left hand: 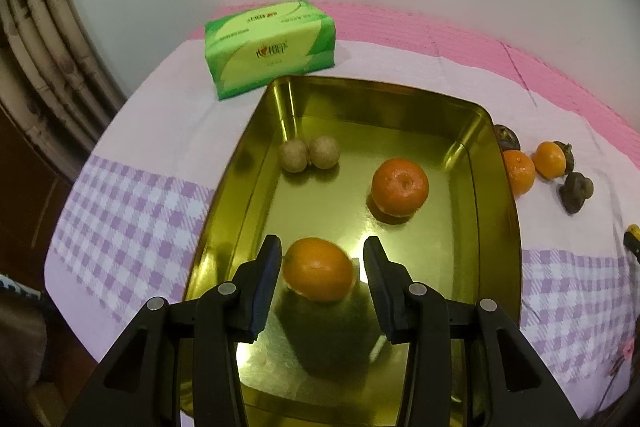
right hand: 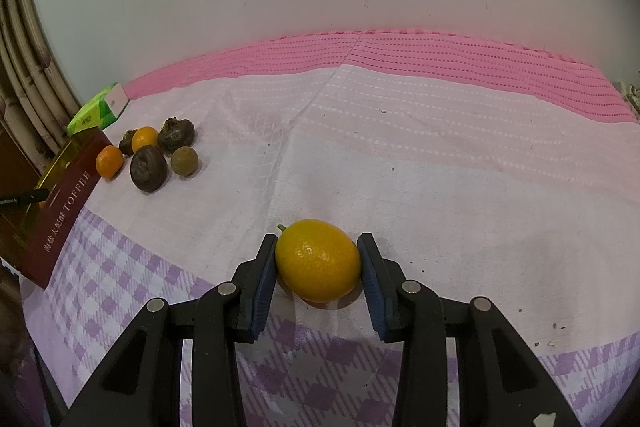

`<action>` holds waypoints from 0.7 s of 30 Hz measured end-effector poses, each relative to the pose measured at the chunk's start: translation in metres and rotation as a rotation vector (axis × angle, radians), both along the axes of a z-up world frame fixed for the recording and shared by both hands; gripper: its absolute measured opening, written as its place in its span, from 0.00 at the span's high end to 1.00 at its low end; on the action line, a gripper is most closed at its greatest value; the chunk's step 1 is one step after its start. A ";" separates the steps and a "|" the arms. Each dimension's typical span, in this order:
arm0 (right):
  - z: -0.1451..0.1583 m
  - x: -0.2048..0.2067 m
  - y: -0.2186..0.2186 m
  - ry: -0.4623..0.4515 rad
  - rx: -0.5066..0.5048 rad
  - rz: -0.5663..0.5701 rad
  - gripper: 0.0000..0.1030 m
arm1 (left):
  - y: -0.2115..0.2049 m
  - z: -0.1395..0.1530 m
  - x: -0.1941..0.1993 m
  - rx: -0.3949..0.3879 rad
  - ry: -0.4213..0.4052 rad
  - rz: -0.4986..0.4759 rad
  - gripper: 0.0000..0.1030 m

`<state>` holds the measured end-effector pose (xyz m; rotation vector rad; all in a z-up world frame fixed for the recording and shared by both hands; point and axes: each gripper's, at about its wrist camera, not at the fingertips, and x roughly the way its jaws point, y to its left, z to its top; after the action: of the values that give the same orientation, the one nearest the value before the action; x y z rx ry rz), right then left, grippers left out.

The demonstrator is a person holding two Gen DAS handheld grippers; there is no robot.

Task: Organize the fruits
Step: 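Lower the mandarin into the gold tray and open the left gripper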

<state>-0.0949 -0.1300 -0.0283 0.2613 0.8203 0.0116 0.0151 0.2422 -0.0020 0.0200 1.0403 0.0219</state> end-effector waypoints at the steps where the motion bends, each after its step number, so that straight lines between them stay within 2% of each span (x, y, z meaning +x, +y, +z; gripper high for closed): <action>1: 0.000 0.000 0.001 0.000 -0.001 0.000 0.64 | -0.001 0.001 0.000 0.008 -0.005 -0.001 0.58; 6: 0.000 0.001 0.001 0.002 -0.005 -0.001 0.64 | -0.008 0.005 -0.005 0.048 -0.017 -0.011 0.58; 11: 0.000 0.001 0.001 0.002 -0.004 -0.001 0.64 | -0.015 0.017 -0.016 0.049 -0.021 -0.014 0.57; 18: 0.000 0.001 0.001 0.003 -0.005 -0.001 0.64 | -0.032 0.040 -0.046 0.038 -0.021 -0.001 0.54; 21: 0.000 0.001 0.001 0.002 -0.003 -0.001 0.64 | -0.036 0.048 -0.066 0.035 -0.028 0.035 0.51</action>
<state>-0.0936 -0.1289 -0.0278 0.2587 0.8226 0.0094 -0.0513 0.2063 0.0461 0.0335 1.0126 0.0716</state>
